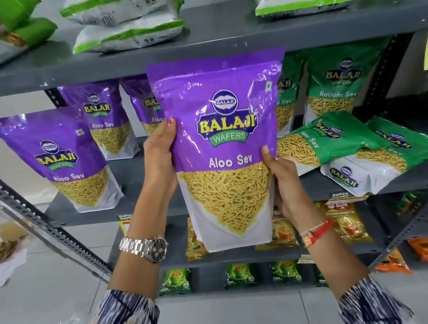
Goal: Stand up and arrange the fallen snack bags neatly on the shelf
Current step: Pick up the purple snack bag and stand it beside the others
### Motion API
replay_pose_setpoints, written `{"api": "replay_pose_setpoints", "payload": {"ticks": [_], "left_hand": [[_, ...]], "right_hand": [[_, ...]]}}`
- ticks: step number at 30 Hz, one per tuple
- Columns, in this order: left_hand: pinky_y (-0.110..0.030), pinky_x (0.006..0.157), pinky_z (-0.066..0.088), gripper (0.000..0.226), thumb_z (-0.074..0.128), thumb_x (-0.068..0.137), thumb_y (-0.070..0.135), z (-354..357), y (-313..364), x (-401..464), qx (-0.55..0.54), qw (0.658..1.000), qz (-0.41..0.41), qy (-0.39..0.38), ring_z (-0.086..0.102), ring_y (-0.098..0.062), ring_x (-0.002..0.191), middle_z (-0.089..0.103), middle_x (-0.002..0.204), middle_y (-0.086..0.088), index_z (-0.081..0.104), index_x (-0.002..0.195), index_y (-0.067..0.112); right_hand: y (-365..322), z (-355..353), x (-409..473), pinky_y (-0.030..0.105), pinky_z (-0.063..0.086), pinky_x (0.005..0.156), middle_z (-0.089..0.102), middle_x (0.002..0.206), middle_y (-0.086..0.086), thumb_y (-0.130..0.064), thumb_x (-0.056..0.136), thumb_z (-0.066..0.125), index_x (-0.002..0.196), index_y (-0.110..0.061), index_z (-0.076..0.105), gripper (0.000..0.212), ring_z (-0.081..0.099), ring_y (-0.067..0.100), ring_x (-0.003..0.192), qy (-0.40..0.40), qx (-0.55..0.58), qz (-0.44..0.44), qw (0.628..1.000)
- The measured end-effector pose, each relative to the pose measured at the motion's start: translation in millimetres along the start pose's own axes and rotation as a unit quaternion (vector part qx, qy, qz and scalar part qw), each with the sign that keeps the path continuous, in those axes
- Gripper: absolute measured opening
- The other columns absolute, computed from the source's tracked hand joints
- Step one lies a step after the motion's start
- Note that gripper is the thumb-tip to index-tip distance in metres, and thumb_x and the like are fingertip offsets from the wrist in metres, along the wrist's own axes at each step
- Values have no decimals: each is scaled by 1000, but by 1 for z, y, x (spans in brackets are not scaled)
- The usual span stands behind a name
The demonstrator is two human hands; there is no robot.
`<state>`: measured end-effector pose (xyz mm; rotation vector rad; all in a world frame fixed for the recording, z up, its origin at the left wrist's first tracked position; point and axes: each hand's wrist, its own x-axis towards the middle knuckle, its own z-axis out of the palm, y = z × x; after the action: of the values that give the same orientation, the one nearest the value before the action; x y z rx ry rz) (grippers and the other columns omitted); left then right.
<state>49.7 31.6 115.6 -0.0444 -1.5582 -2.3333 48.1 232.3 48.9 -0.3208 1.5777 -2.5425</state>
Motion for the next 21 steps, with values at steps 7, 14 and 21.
{"api": "replay_pose_setpoints", "payload": {"ticks": [7,14,21], "left_hand": [[-10,49,47,37,42,95,19,-40,-26,8,137,985,0,102,60,7,54,69,59,21,54,116,-8],[-10,55,47,26,43,95,15,-93,-35,40,148,973,17,176,56,10,53,66,55,26,64,79,17],[-27,76,49,23,45,93,20,-132,-26,83,117,979,24,167,59,-7,77,71,68,21,65,82,23]], "right_hand": [[51,11,30,29,57,75,78,85,-1,-62,54,76,90,-15,73,59,71,15,82,3,-47,13,999],[85,47,71,14,52,55,74,63,-11,-20,92,52,87,-5,65,20,68,1,62,-14,-109,34,993],[115,82,110,35,56,81,73,103,10,-47,82,57,108,-9,64,47,70,21,94,-15,-115,52,992]]}}
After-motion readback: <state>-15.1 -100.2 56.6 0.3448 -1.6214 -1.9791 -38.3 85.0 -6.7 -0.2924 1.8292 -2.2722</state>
